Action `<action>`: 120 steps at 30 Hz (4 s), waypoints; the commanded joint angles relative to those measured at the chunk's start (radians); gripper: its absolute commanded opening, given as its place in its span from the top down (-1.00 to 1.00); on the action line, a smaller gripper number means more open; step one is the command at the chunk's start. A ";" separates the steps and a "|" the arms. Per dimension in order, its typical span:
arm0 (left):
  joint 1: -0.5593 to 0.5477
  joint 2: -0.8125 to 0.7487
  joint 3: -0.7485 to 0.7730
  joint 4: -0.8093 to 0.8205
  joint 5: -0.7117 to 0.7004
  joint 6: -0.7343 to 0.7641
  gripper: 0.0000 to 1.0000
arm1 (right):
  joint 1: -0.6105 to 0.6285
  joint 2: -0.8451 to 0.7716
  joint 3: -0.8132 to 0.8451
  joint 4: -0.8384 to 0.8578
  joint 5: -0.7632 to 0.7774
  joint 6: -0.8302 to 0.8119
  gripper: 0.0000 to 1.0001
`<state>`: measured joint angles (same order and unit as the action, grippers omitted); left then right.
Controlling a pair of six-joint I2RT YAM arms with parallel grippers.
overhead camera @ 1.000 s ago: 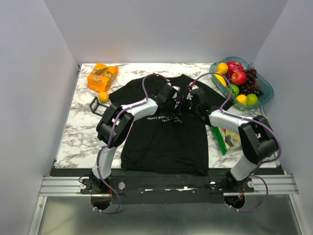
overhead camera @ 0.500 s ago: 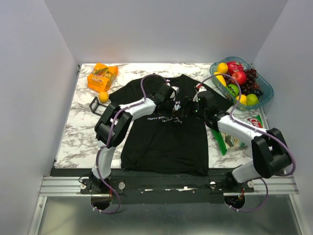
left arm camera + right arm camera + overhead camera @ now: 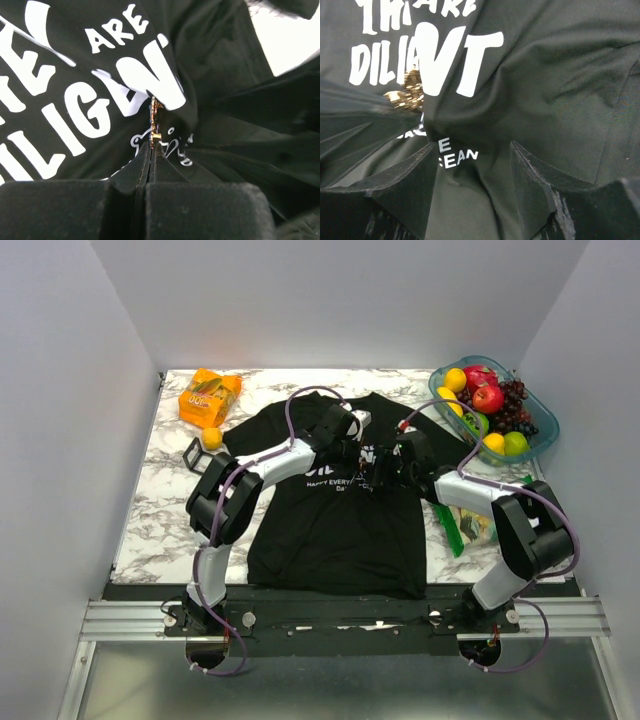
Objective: Pin the brooch onto the clothing
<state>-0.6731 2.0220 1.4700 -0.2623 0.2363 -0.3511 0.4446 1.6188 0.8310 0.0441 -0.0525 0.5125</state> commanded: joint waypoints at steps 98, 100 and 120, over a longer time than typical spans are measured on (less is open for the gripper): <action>0.033 0.050 -0.102 0.155 0.170 -0.009 1.00 | -0.075 0.236 0.215 0.011 -0.147 -0.144 0.52; 0.033 0.047 -0.108 0.166 0.170 -0.009 1.00 | -0.073 0.227 0.212 0.005 -0.138 -0.149 0.46; -0.005 0.061 -0.106 0.245 0.218 -0.077 1.00 | -0.063 0.193 0.215 -0.009 -0.138 -0.143 0.99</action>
<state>-0.6559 2.0857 1.3598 -0.0624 0.4053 -0.3965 0.3721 1.8492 1.0256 0.0471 -0.1986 0.3664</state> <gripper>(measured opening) 0.009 0.013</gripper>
